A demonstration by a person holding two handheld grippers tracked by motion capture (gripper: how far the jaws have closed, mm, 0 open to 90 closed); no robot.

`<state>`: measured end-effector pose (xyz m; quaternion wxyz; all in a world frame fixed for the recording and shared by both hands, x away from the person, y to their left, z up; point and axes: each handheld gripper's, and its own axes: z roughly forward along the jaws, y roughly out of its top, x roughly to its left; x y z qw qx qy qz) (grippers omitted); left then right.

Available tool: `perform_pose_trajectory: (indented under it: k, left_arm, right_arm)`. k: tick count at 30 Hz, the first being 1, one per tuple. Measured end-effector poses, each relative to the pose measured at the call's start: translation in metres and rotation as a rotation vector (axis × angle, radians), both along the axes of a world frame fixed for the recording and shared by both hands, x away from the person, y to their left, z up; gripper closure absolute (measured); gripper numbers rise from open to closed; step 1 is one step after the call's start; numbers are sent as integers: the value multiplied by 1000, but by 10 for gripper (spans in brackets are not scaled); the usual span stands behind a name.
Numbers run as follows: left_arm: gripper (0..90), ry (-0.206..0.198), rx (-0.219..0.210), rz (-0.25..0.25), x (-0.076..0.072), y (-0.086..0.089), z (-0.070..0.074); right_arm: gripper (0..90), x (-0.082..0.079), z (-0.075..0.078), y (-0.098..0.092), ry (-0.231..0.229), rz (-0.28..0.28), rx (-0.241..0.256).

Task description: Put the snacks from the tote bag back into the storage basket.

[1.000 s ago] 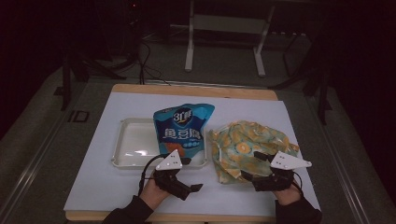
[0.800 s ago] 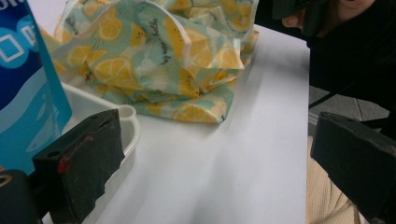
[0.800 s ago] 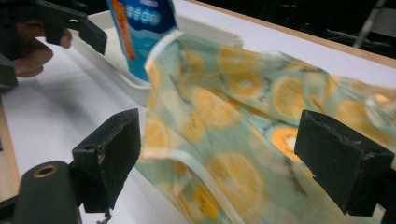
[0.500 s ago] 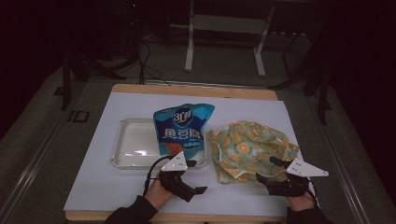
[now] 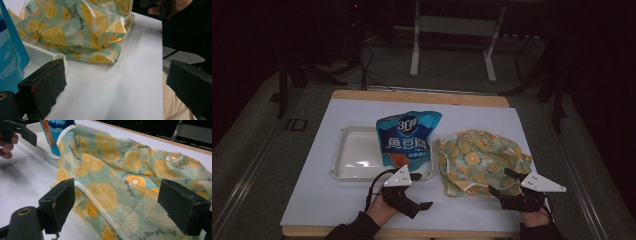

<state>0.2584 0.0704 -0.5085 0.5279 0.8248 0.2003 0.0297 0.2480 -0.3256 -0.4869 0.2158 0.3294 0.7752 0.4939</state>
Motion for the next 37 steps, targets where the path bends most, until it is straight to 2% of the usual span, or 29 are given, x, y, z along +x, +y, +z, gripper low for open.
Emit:
perform_pose_trajectory:
  k: [11,21,30,37]
  left_arm:
    - [30,-3,15,-10,-4,-2,-3]
    - [30,-3,14,-6,-4,-1,-4]
    - [29,-3,8,-1,-4,0,-3]
    - [29,-8,9,-1,-5,1,-3]
  right_arm:
    - [142,0,-4,4,-5,16,-4]
    - [142,1,-3,-2,-25,-13,30]
    - [142,1,-3,-3,-21,-24,49]
    - [143,1,-4,-2,-20,-21,42]
